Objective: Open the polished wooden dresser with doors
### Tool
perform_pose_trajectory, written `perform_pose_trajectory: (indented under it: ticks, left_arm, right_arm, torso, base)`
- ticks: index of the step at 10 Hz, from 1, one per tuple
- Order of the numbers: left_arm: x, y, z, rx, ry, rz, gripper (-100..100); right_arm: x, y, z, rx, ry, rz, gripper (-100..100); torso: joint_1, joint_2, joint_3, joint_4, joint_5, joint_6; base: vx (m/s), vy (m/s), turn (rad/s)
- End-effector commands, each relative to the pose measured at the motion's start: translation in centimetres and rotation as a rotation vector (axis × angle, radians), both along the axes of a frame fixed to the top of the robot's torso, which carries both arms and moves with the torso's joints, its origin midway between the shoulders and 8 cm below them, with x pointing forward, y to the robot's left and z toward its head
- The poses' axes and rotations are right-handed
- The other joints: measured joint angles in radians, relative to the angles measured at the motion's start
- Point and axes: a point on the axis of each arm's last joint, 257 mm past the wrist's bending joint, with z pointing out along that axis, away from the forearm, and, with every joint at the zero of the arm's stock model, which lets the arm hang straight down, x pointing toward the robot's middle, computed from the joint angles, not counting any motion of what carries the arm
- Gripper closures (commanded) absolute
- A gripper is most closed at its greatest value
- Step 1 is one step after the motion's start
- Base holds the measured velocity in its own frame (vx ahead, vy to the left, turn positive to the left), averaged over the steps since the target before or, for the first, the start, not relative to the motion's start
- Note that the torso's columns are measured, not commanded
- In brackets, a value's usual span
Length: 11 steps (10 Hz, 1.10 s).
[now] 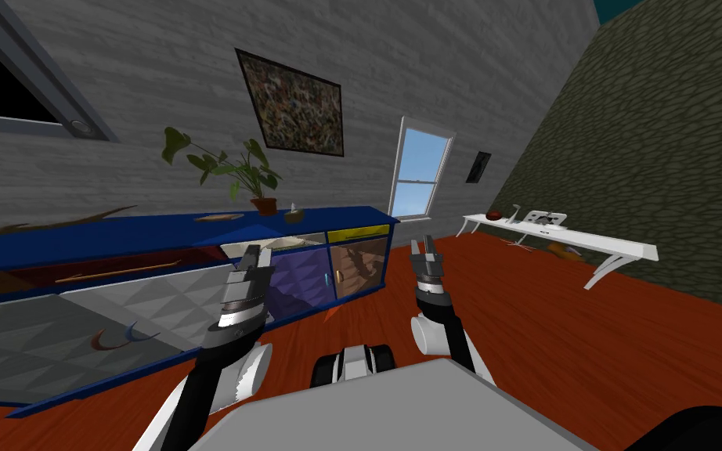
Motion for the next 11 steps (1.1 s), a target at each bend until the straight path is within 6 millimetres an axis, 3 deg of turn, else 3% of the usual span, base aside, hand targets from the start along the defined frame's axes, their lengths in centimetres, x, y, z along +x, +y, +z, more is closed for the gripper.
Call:
perform_pose_trajectory:
  ticks: [1,3,11]
  left_arm:
    - [0.3,-0.2,-0.5,0.028,0.012,-0.011,-100]
    - [1.1,-0.2,-1.9,0.067,0.043,-0.02,-100]
    - [3.3,1.2,-6.8,0.084,0.129,0.003,-100]
  right_arm:
    - [0.0,0.0,0.0,0.0,0.0,0.0,0]
    - [0.0,0.0,0.0,0.0,0.001,0.0,0]
    - [0.0,0.0,0.0,0.0,0.001,0.0,0]
  torso:
    - [0.0,0.074,-0.148,0.074,0.0,0.0]
    - [-0.002,0.114,-0.238,0.116,-0.001,0.0]
    - [0.0,0.12,-0.242,0.121,0.0,0.0]
  base:
    - [0.031,-0.02,0.006]
    - [0.094,-0.085,0.017]
    - [0.115,-0.123,0.017]
